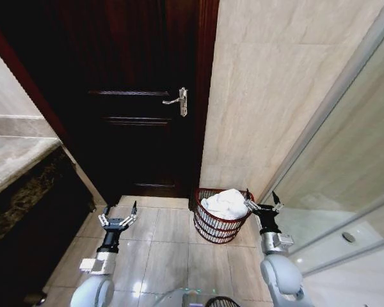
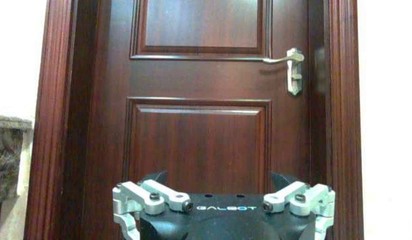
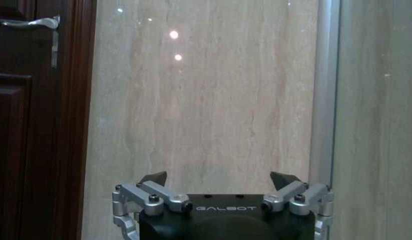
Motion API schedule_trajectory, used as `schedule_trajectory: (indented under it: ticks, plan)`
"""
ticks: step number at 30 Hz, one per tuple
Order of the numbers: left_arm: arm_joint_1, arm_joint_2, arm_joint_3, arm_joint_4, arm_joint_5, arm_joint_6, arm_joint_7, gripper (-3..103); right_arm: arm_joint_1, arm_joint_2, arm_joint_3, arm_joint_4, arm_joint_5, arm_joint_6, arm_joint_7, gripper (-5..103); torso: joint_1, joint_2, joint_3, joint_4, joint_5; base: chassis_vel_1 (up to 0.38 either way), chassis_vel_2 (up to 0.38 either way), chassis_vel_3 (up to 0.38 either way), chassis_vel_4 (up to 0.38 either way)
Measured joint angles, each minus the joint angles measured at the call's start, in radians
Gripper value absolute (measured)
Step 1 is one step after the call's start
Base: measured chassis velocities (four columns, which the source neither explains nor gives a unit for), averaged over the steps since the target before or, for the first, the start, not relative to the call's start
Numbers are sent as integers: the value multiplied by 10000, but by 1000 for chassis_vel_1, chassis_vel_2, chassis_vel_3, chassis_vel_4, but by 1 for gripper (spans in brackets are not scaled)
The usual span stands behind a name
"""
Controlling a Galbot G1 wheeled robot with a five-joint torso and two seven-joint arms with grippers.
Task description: Discard the used towel into the hamper.
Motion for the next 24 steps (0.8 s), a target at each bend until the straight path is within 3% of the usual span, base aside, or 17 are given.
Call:
schedule_trajectory:
  ticks: [24]
  plan:
    - [-3, 51, -8, 55, -11, -107, 15, 100, -29, 0, -41, -6, -29, -26, 89, 100, 432, 1044, 608, 0, -1, 2, 1, -1, -1]
